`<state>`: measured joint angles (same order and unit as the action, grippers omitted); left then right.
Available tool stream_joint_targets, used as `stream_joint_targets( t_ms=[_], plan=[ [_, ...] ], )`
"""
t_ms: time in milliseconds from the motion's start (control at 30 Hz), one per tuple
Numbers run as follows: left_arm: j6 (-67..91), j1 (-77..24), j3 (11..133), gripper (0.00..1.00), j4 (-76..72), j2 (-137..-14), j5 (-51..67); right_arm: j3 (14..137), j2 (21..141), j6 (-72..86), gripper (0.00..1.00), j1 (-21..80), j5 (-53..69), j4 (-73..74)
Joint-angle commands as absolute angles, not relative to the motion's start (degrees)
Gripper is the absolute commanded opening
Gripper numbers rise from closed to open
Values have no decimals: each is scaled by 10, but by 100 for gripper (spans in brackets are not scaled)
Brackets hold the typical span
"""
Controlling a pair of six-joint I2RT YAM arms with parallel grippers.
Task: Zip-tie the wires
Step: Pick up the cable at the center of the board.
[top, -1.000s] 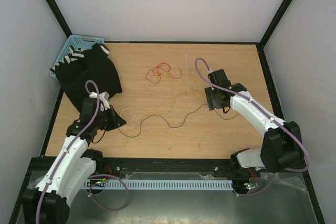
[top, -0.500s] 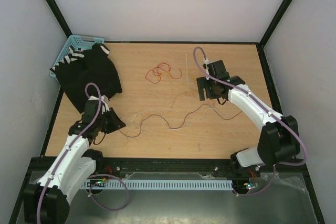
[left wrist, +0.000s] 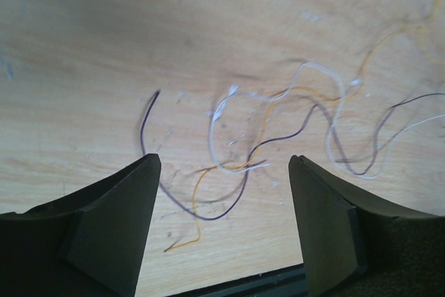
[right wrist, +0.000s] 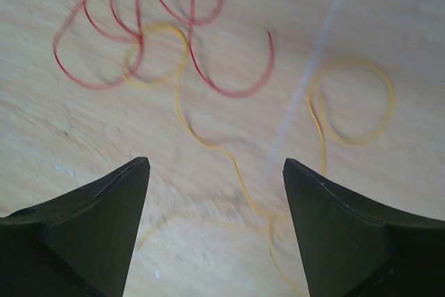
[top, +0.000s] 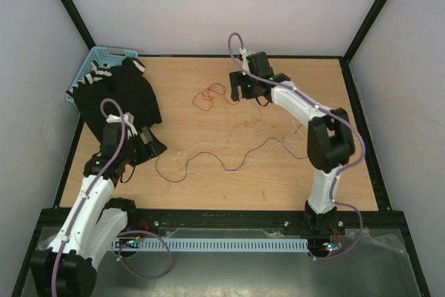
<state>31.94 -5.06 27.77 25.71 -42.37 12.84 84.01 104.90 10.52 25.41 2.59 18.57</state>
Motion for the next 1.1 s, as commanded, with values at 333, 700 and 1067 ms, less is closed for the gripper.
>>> stream_joint_targets(
  t_ms=[333,700,1067],
  plan=[
    [237,-46,448,83,251,-435,223,1140,1337,110,73,264,72,149],
    [241,-47,483,81,250,-444,246,1211,1400,113,23,266,91,149],
    [265,-47,559,99,141,-482,288,1238,1218,70,0,266,30,172]
  ],
)
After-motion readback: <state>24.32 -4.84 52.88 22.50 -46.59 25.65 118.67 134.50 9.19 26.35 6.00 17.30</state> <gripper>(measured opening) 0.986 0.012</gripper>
